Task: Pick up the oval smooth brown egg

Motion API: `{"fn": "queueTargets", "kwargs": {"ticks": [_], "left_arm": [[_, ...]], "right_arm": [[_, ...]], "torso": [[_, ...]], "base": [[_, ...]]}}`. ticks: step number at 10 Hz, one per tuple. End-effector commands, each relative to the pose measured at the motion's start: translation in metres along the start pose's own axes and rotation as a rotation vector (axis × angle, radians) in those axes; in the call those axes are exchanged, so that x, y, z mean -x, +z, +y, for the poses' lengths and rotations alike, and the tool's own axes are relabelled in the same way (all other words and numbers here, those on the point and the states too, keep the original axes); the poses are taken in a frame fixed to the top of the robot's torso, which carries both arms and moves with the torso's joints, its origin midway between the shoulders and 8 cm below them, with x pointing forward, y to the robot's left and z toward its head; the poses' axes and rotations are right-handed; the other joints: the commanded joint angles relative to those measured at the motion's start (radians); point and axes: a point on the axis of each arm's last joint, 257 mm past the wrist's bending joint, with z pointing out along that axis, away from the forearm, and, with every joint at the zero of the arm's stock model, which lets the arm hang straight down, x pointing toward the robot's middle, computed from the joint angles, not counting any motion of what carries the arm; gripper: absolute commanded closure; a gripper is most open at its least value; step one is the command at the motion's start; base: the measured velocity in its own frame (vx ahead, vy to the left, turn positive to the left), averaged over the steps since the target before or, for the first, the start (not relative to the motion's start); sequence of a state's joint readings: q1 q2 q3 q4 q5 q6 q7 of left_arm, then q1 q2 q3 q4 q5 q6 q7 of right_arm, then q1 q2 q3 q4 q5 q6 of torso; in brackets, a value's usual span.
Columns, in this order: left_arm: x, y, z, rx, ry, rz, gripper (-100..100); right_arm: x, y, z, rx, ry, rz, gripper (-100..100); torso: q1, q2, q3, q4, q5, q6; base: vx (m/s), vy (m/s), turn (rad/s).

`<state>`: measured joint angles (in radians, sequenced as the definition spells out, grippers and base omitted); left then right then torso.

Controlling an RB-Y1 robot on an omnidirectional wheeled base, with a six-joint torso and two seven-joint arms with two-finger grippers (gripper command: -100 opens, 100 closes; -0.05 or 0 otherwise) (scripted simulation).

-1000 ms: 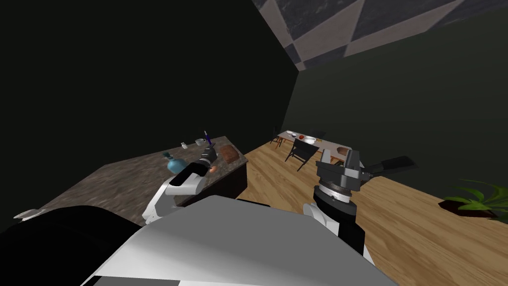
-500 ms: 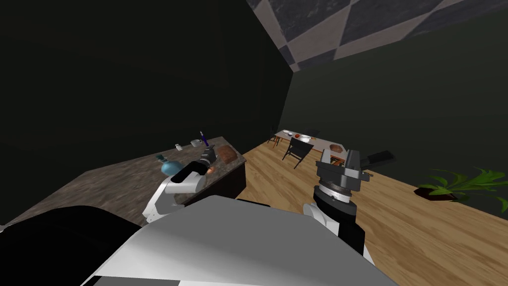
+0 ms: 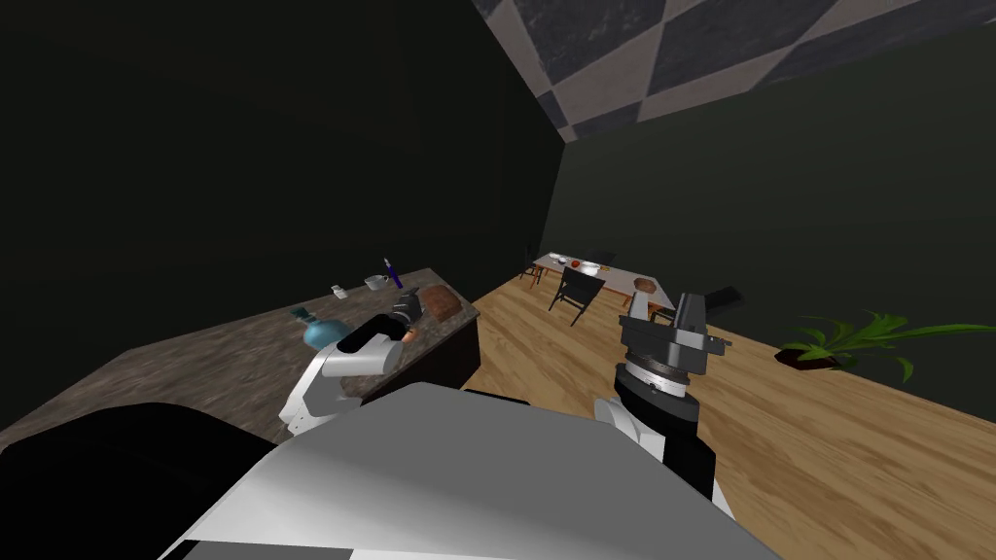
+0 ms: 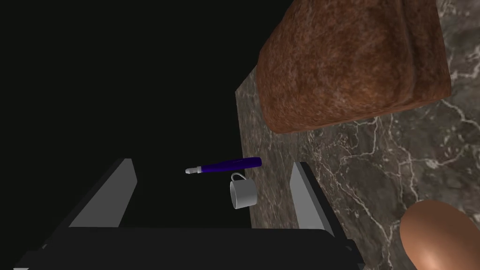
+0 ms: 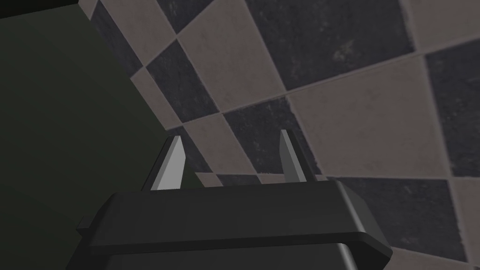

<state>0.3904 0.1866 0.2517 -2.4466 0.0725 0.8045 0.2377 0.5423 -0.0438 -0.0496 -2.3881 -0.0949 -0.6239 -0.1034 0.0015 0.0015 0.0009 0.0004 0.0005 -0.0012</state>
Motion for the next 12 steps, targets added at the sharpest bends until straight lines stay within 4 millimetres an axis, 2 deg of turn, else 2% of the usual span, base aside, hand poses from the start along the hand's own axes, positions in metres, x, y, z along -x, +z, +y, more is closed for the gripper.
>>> {"fn": "queueTargets", "kwargs": {"ticks": [1, 3, 12], "left_arm": [[0.008, 0.001, 0.005, 0.032, -0.014, -0.021, -100], [0.01, 0.0, 0.013, 0.063, -0.014, -0.029, -100], [0.04, -0.002, 0.056, 0.258, -0.093, -0.138, -100]], "right_arm": [[0.0, 0.0, 0.0, 0.0, 0.0, 0.0, 0], [0.0, 0.0, 0.0, 0.0, 0.0, 0.0, 0], [0.0, 0.0, 0.0, 0.0, 0.0, 0.0, 0]], "torso": [[0.0, 0.0, 0.0, 0.0, 0.0, 0.0], [0.0, 0.0, 0.0, 0.0, 0.0, 0.0], [0.0, 0.0, 0.0, 0.0, 0.0, 0.0]], "base": [[-0.032, 0.008, -0.146], [-0.018, 0.009, -0.033], [-0.028, 0.012, -0.094]]}}
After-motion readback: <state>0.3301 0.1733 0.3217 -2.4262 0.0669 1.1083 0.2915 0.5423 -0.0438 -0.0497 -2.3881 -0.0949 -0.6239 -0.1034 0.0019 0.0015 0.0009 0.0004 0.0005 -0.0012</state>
